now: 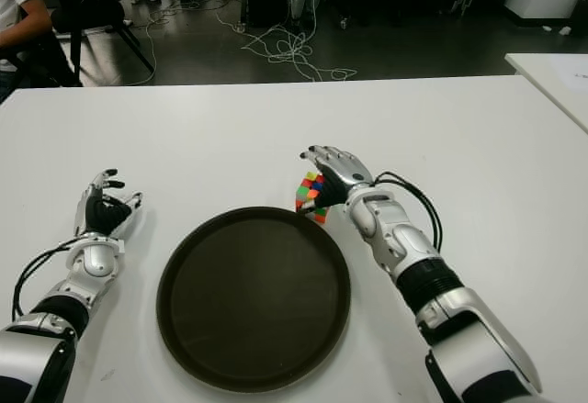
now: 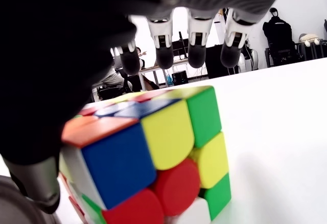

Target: Pick up the Rubik's Cube and put it in the plate

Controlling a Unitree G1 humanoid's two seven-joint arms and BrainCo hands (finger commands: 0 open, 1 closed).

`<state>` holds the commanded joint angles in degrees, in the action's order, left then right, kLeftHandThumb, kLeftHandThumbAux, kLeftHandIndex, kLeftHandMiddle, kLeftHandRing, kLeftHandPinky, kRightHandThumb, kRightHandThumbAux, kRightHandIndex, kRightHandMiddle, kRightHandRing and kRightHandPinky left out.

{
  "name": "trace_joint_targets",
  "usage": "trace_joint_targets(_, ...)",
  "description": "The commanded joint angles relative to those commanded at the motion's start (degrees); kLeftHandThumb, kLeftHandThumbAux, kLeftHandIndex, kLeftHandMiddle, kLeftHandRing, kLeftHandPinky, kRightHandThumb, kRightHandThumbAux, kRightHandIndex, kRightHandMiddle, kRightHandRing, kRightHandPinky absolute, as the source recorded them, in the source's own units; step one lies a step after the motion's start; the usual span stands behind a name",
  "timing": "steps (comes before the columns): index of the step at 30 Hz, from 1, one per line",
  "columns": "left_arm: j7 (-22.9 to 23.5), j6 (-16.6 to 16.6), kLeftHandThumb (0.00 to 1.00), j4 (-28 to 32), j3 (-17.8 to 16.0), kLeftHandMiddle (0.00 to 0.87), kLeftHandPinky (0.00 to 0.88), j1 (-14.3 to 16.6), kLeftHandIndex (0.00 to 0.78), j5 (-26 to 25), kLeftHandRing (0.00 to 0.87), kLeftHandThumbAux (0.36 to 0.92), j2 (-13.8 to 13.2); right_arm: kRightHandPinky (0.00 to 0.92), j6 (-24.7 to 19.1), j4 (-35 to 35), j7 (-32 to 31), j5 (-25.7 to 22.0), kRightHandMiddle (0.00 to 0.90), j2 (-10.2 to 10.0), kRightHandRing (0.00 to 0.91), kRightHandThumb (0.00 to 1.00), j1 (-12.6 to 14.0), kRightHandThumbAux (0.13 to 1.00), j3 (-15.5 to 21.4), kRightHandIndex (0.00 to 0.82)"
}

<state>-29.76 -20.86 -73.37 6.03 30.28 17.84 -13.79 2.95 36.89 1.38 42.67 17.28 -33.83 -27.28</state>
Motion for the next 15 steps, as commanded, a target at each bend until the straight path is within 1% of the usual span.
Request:
trace_joint_targets(3, 0.0, 0.1, 0.218, 0.0, 0.2, 0.287, 0.365, 0.0, 0.168, 0.1, 0.329, 0.75, -0.1, 0.054, 0.2, 0.2, 0.3, -0.1, 0.004, 0.0, 0.028, 0.021, 0.0, 0.684, 0.0, 0.0)
trace_joint_targets(7, -0.1, -0.2, 0.207, 0.1, 0.1, 0.328, 0.391, -0.1, 0.173, 0.0, 0.371, 0.749, -0.1, 0.051, 0.7, 0.7, 0.8, -0.3, 0.001, 0.0, 0.028, 0.026, 0.1, 0.679, 0.1, 0.0)
trace_joint_targets(11, -0.1, -0.5, 0.217, 0.2, 0.0, 0.336, 0.402, -0.1, 0.179, -0.1, 0.388, 0.749, 0.0, 0.034, 0.8, 0.8, 0.8, -0.5, 0.0, 0.0, 0.011, 0.024, 0.2, 0.683, 0.2, 0.0)
trace_joint_targets(12, -0.2, -0.5, 0.223, 0.2, 0.0, 0.327, 0.389, -0.1, 0.181, -0.1, 0.377, 0.746, 0.0, 0.053, 0.7, 0.7, 0.7, -0.6, 0.0, 0.0, 0.016, 0.025, 0.3, 0.682, 0.3, 0.0)
trace_joint_targets(15, -0.2, -0.4, 0.228, 0.2, 0.0, 0.306, 0.358, -0.1, 0.179, -0.1, 0.348, 0.737, 0.0, 0.062, 0.4, 0.7, 0.4, -1.0, 0.0, -0.2, 0.021, 0.019, 0.4, 0.674, 0.6, 0.0)
